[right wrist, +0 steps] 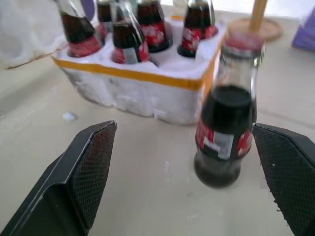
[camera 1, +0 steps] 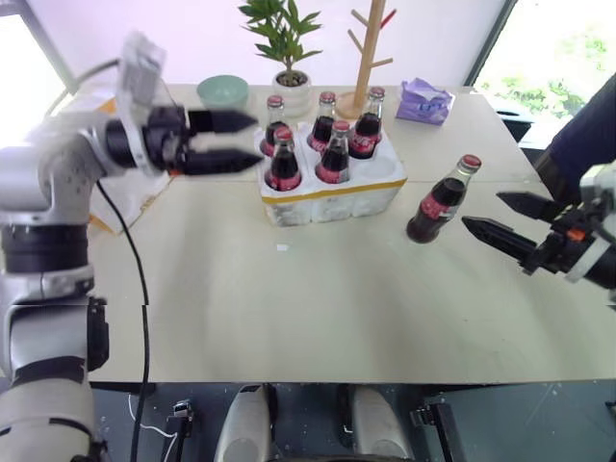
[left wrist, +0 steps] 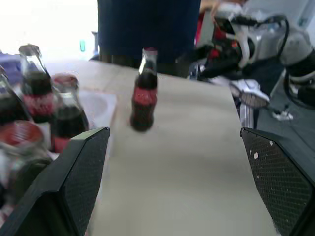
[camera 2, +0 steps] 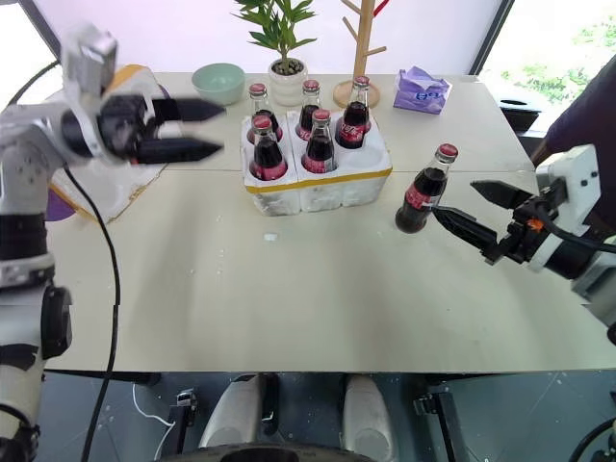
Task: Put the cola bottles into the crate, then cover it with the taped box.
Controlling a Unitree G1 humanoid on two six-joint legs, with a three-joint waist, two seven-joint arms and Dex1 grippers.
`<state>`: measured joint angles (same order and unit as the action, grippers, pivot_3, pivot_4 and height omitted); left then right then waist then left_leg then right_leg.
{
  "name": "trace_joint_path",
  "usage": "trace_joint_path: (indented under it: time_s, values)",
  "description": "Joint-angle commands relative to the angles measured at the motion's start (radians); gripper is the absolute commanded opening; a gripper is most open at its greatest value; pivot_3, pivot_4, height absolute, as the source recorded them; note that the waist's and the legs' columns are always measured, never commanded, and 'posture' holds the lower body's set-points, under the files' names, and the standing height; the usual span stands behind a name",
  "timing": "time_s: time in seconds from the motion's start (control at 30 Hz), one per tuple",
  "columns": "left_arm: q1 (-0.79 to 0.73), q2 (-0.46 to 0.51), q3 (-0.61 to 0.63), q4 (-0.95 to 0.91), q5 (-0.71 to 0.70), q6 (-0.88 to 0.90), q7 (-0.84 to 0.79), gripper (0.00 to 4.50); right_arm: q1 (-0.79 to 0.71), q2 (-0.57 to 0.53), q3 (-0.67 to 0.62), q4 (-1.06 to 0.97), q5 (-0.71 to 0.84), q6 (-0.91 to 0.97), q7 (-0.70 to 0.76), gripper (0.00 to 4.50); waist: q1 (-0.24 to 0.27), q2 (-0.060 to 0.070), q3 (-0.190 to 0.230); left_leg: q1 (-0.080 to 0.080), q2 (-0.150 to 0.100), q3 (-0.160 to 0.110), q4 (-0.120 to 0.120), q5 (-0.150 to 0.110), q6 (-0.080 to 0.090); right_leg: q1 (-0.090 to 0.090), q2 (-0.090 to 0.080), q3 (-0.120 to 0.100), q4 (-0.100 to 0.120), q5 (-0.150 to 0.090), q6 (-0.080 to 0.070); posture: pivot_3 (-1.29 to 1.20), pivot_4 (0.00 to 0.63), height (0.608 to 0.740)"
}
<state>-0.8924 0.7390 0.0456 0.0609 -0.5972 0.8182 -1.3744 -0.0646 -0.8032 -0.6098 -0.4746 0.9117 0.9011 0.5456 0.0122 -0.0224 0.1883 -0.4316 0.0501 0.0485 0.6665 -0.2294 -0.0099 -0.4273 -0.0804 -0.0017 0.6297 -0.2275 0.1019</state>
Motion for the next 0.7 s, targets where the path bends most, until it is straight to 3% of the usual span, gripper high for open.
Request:
trace_joint_path:
  time_s: [0.03,0.3,0.7]
  values:
    - [0.02,-0.009,-0.027,-0.085,0.005,-0.022,0.039,4.43,0.036,0.075,0.063,-0.033,-0.08,-0.079,-0.063,4.5,0.001,0.0,0.0,0.0,0.0,0.0,0.0,0.0,0.0,0.0,0.0,0.0,0.0,0.0,0.0,0.0,0.15,0.74]
    - [0.02,-0.067,-0.05,-0.098,-0.002,-0.032,0.128,4.43,-0.047,0.155,0.263,0.127,-0.322,-0.255,-0.114,4.5,-0.007,0.001,0.0,0.001,0.0,0.001,-0.001,0.0,0.0,0.0,0.0,0.001,0.0,0.0,0.0,0.0,0.15,0.74]
    - [0.033,-0.078,-0.055,-0.115,-0.011,-0.042,0.169,4.43,-0.269,0.236,0.323,0.37,-0.376,-0.323,-0.097,4.5,-0.009,0.001,0.0,0.001,0.0,0.001,-0.001,0.0,0.0,0.0,0.0,0.001,0.0,0.0,0.001,0.0,0.15,0.74]
